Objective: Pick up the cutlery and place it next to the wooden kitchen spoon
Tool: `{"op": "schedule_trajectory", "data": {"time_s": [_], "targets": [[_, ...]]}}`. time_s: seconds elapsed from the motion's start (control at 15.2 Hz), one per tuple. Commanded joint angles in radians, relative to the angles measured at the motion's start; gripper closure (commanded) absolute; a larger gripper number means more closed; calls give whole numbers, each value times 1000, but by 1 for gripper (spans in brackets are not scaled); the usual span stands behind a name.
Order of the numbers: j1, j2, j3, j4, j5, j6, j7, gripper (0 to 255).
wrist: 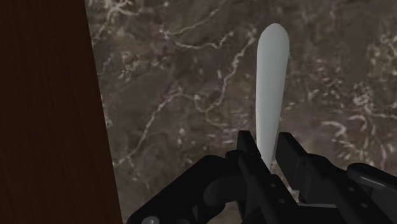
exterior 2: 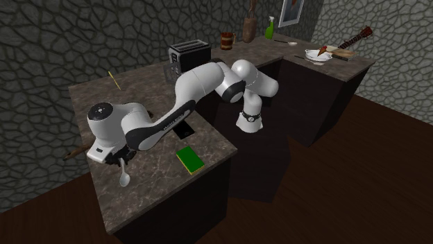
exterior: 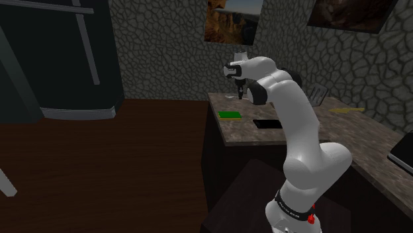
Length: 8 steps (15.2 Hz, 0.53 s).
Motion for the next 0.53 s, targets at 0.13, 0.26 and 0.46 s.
{"op": "schedule_trajectory", "data": {"time_s": [0.13, 0.26, 0.46], "targets": [[0, 0, 0, 0, 0, 0, 0, 0], [0, 0, 0, 0, 0, 0, 0, 0], [5, -21, -5, 31, -6, -51, 4, 0]]}}
